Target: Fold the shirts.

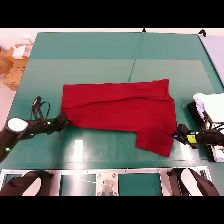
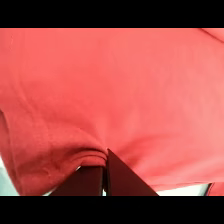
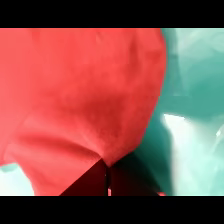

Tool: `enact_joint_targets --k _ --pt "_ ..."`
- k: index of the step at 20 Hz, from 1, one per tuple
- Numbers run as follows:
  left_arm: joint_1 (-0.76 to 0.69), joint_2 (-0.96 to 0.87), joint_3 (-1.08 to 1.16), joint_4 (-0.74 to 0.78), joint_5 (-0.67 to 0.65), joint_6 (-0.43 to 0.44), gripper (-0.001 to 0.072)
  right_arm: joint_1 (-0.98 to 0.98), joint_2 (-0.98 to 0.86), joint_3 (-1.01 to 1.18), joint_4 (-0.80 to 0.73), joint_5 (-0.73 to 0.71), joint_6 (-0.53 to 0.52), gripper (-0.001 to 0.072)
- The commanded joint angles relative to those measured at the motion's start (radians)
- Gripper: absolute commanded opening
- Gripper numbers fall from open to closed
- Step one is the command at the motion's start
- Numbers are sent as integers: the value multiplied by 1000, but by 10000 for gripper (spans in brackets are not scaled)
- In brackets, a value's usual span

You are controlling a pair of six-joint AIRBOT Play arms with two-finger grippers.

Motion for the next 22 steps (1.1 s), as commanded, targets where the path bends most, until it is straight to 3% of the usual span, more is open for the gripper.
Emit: enact_joint_targets --k 1,5,8,13,17,20,21,22 --pt "18 1 74 145 -112 -65 19 1 28 63 -56 50 47 18" --pt "18 -1 161 146 -85 -76 19 2 26 150 96 1 33 18" --pt "18 -77 263 139 -31 -58 19 55 -39 231 240 -119 -9 18" --pt "16 -368 493 103 18 19 20 225 -333 428 330 -328 -26 18" --pt "10 -612 681 -3 70 118 21 301 -622 617 339 -407 -25 18" --pt "10 -762 805 -43 84 127 21 320 -790 744 342 -427 -25 19" --pt "10 -797 831 -71 75 127 137 321 -827 772 342 -428 -28 22" --pt "10 -816 843 -96 69 131 558 320 -856 797 341 -427 -28 130"
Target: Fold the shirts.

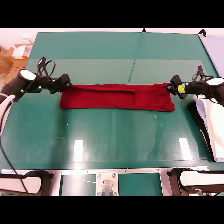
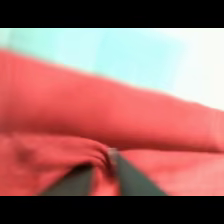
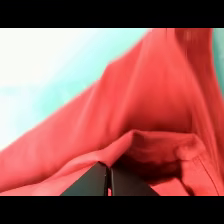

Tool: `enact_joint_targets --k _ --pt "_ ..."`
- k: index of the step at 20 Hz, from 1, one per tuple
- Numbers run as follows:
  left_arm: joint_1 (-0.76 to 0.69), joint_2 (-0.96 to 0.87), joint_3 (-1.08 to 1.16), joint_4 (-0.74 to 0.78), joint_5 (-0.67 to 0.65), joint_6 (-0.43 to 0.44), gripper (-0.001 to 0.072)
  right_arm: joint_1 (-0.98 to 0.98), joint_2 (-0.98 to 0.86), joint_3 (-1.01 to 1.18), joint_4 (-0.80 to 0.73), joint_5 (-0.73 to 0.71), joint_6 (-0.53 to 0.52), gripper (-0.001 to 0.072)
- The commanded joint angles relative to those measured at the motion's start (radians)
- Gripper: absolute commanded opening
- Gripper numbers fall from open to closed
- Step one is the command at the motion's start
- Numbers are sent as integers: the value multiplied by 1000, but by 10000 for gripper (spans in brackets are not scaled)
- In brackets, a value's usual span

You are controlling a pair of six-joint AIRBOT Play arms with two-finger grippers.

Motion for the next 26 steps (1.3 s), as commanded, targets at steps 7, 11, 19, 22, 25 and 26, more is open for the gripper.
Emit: enact_joint_targets --k 7,11,19,22,25,26 --pt "167 -99 272 -93 -348 25 699 -169 -140 262 -110 249 -172 549" --pt "218 -99 352 -97 -509 22 697 -249 -209 264 -124 425 -301 622" --pt "154 -99 353 -115 -526 73 49 -171 -405 285 60 503 -449 635" --pt "72 -99 353 -113 -489 95 50 -112 -416 331 61 496 -448 242" --pt "-56 -104 353 -75 -371 95 50 -88 -413 424 60 564 -400 19" --pt "-112 -113 353 -58 -324 96 50 -89 -404 462 60 608 -380 19"
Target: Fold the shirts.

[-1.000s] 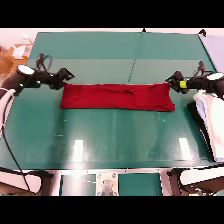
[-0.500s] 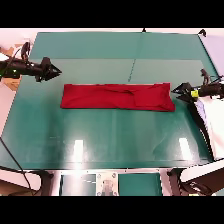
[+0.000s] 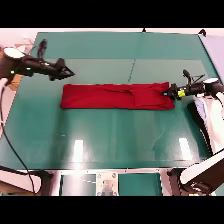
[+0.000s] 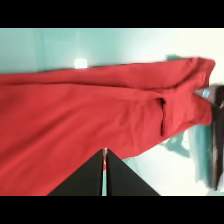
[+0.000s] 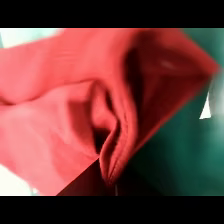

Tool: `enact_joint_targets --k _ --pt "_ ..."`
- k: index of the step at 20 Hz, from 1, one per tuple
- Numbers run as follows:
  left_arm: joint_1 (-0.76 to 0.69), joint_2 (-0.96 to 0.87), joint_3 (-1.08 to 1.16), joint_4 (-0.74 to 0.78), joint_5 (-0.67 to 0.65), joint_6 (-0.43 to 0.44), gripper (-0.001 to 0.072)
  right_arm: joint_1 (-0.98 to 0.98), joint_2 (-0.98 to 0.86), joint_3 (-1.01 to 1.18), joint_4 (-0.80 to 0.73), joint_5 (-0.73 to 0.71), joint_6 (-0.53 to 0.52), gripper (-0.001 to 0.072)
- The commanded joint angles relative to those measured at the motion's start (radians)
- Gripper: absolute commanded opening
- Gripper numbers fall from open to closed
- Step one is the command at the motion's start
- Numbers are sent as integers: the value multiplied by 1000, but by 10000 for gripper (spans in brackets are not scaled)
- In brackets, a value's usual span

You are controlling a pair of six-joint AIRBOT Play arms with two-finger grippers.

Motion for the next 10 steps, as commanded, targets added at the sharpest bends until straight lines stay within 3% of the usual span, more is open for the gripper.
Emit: enact_joint_targets --k 1,5,10 --pt "-164 -24 1 51 151 11 50 19 19 117 15 130 55 18" --pt "-385 -140 1 39 332 24 50 32 151 231 16 229 103 19" --pt "-575 -275 4 -175 553 25 49 88 301 291 32 327 129 20"
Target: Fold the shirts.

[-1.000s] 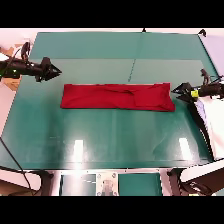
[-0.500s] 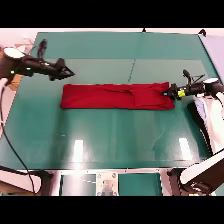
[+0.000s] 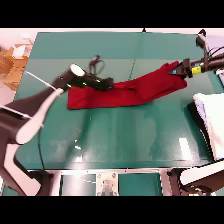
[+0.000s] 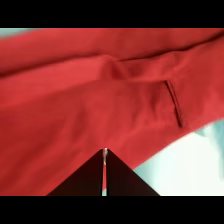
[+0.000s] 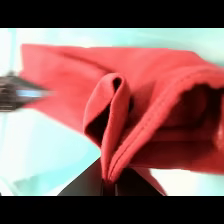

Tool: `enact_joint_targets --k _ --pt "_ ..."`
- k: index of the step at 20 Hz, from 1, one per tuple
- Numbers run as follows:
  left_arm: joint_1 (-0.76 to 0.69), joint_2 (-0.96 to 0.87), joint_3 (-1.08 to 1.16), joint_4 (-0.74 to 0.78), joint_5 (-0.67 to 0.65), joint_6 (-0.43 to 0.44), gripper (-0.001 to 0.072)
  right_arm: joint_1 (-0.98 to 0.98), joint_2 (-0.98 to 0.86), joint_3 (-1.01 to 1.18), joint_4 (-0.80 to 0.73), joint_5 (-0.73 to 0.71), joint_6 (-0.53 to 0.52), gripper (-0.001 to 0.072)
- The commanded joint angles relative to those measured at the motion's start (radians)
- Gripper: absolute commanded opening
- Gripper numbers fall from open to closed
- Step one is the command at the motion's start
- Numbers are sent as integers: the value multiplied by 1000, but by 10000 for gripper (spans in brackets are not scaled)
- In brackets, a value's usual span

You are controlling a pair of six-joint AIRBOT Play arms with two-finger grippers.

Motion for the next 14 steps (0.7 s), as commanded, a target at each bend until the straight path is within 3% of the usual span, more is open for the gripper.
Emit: enact_joint_targets --k 1,8,11,14 --pt "-123 -82 5 -116 165 3 49 39 100 37 9 61 29 20" --pt "-167 -146 31 -183 157 10 51 90 157 38 7 65 59 20" --pt "-99 -126 39 -182 29 48 48 90 158 38 7 64 69 20" --pt "49 -80 102 -121 -238 56 20 101 158 38 11 63 102 20"
